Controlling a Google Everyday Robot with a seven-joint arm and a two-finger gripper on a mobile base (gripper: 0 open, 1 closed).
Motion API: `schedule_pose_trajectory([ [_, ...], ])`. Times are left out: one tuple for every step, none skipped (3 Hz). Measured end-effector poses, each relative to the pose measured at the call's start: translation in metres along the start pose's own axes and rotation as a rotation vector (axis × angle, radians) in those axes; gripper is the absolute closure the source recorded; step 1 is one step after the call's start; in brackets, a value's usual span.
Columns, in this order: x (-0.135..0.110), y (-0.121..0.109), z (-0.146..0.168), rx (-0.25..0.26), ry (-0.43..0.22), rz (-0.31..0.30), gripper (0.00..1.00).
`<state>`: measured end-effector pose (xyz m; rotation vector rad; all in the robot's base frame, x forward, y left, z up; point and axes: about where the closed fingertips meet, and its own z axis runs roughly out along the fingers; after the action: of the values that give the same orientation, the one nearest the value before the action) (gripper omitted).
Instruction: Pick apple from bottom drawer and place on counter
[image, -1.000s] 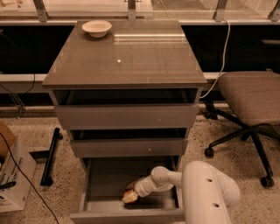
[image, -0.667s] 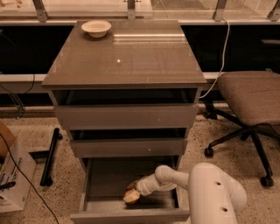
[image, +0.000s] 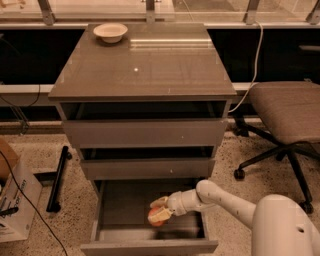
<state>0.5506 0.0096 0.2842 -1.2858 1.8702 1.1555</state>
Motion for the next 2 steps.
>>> schedule_pose_trajectory([
  [-0.056,0.034,-0.077,0.082,0.013,-0.071,1.00],
  [-0.101,0.075,-0.114,0.134,0.060,-0.140,1.00],
])
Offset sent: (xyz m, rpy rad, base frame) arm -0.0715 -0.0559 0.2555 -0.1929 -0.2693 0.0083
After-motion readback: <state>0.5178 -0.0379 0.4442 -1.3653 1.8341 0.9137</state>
